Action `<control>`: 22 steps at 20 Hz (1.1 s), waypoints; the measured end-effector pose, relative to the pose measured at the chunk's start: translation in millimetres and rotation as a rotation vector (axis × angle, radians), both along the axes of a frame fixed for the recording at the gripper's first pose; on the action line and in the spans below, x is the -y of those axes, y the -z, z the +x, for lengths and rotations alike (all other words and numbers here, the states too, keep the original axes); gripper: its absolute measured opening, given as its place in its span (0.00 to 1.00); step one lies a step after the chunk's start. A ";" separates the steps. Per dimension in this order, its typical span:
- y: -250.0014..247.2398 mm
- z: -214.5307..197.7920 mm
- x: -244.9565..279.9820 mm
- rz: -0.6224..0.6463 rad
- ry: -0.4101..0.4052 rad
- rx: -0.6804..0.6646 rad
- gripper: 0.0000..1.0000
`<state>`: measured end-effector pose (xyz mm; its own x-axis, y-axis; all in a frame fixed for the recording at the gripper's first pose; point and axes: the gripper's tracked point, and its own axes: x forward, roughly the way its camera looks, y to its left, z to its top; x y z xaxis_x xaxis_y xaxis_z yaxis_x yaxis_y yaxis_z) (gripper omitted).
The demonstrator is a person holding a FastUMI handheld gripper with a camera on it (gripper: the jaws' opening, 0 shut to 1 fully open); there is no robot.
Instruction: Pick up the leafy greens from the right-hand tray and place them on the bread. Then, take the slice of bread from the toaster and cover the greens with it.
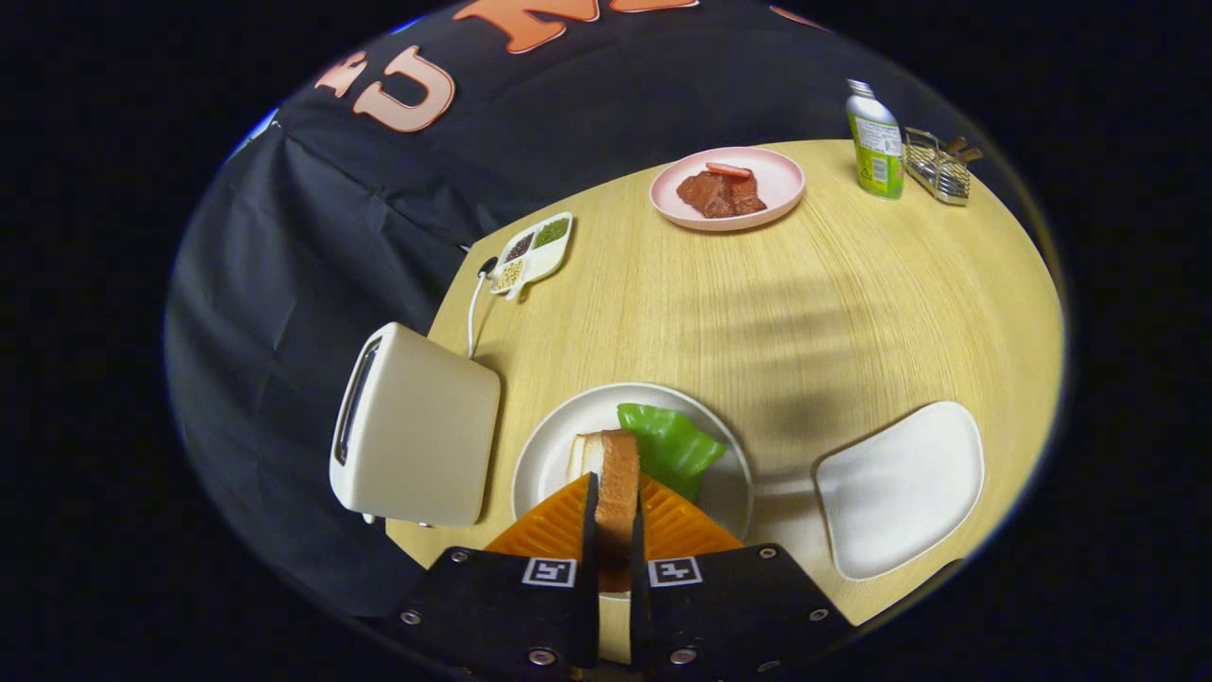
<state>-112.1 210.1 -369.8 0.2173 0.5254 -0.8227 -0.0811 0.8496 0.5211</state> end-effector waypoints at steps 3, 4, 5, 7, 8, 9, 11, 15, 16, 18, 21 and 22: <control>11.8 -4.1 6.6 -0.005 0.023 -0.003 0.21; 16.0 -6.0 9.7 -0.027 0.015 0.003 0.28; 21.0 -5.1 13.6 -0.052 0.004 0.018 0.31; 29.4 -8.8 17.3 -0.109 -0.024 0.040 0.49; 32.6 -12.2 18.2 -0.123 -0.043 0.041 0.62; 33.4 -12.7 12.3 -0.112 -0.048 0.045 0.66; 33.8 -16.3 6.0 -0.113 -0.066 0.049 0.73; 29.7 -14.7 -2.2 -0.119 -0.083 0.078 0.91; 24.3 -12.5 -0.4 -0.119 -0.078 0.088 0.96; 12.5 -4.2 6.3 -0.132 -0.063 0.128 0.99; -19.2 20.4 17.4 -0.152 -0.034 0.237 0.99; -33.7 30.6 22.7 -0.158 -0.019 0.279 0.99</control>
<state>-81.5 187.3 -336.1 0.4377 0.4017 -0.8044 -0.2188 0.9153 0.3380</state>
